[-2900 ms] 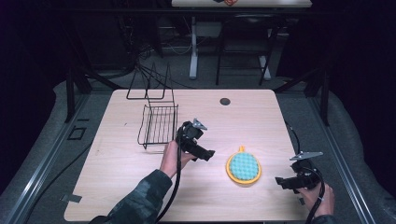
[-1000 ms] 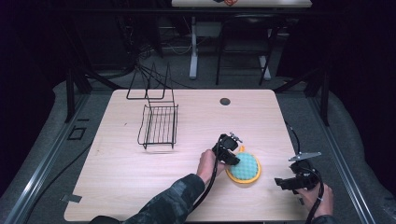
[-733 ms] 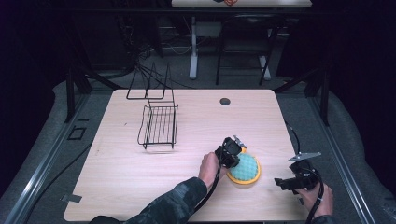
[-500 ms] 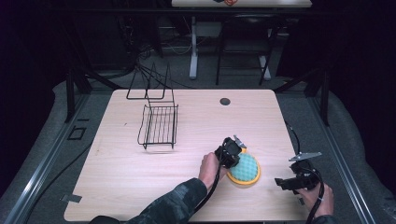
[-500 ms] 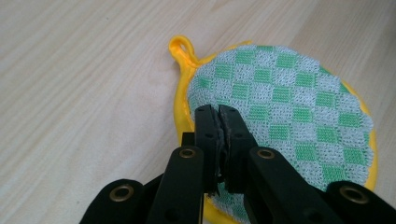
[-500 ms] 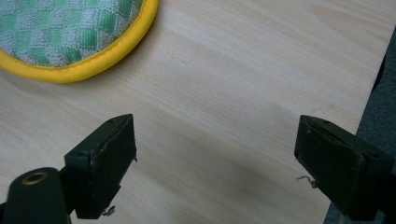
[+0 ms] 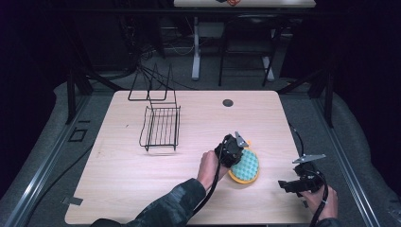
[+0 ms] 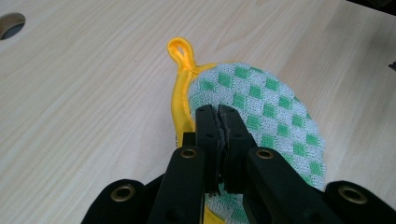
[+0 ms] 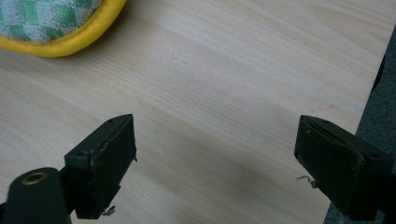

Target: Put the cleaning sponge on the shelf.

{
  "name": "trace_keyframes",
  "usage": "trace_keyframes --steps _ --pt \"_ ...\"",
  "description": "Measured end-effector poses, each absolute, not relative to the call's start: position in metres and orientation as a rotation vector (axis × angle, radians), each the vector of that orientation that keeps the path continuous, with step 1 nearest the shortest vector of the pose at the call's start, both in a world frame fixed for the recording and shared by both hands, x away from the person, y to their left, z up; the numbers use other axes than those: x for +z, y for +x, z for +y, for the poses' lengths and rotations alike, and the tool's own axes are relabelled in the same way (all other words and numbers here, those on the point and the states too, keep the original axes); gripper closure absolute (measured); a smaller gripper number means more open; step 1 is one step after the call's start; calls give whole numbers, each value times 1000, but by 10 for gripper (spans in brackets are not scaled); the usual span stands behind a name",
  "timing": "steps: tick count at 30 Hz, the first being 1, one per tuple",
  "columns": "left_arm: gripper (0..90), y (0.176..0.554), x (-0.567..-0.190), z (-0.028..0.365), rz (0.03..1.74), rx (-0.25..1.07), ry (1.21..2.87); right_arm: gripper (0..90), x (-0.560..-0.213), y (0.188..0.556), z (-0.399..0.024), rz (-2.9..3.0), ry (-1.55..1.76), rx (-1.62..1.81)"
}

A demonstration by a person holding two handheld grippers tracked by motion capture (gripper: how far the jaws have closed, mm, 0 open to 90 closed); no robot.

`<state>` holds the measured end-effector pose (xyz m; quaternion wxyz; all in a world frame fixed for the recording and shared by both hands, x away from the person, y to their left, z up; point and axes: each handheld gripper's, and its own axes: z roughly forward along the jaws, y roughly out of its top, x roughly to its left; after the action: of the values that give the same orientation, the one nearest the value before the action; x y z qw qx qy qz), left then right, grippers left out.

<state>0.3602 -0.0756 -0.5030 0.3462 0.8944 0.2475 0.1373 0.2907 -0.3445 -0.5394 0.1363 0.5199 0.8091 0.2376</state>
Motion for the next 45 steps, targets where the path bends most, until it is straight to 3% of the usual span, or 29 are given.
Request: trace_keyframes --steps 45 --pt "881 356 -452 -15 613 423 2239 122 -539 291 -346 2336 1509 682"
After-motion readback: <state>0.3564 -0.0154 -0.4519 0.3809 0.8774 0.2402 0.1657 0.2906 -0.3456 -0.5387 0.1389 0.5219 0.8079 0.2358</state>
